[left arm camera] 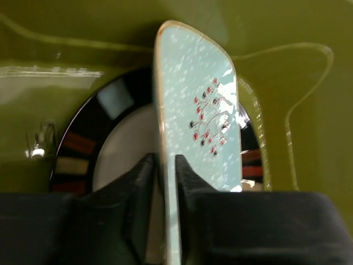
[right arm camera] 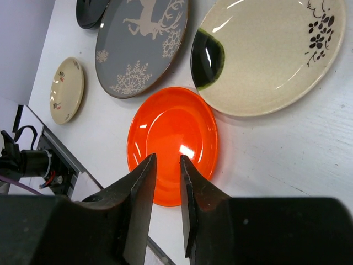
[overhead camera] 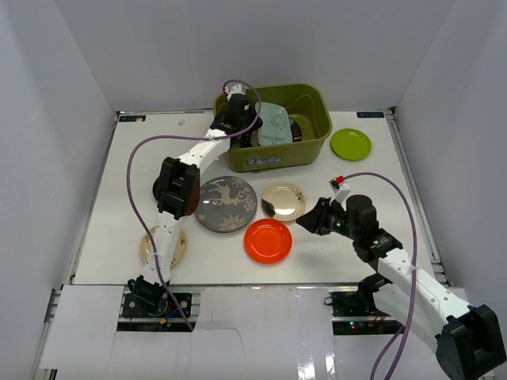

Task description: Place the plates into the plastic bin on the countertop

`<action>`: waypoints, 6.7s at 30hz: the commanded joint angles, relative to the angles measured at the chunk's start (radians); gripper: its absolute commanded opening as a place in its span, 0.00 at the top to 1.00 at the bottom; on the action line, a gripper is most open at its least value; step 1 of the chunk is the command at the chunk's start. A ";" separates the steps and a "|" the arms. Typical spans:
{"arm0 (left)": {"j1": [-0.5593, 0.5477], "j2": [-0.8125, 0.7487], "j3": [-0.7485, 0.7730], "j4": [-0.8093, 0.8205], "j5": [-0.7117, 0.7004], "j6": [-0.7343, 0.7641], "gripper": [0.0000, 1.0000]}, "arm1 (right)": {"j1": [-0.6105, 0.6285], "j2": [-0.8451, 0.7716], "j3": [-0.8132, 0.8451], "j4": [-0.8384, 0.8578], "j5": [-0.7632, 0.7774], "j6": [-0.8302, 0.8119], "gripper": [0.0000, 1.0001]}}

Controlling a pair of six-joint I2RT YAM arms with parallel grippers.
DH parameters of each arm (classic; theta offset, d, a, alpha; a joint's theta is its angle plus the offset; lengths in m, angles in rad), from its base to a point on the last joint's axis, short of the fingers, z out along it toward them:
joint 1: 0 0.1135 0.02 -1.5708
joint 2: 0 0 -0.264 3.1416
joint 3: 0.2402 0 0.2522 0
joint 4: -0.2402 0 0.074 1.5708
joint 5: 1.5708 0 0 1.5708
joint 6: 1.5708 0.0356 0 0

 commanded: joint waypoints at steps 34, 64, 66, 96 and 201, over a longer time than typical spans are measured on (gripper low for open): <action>0.007 -1.105 -0.894 0.238 0.221 0.002 0.02 | 0.297 0.548 0.325 0.226 0.432 0.161 0.48; -0.101 -1.920 -1.491 -0.093 -0.027 0.275 0.02 | 0.377 1.096 0.514 0.399 0.457 0.491 0.50; -0.105 -1.925 -1.489 -0.096 -0.027 0.275 0.02 | 0.376 1.122 0.485 0.481 0.445 0.554 0.63; -0.115 -1.848 -1.396 -0.045 -0.093 0.168 0.02 | -0.113 0.630 0.795 0.366 0.181 0.302 0.92; 0.076 -0.280 -0.040 -0.143 0.052 0.068 1.00 | -0.775 0.700 0.483 0.509 0.172 0.378 0.92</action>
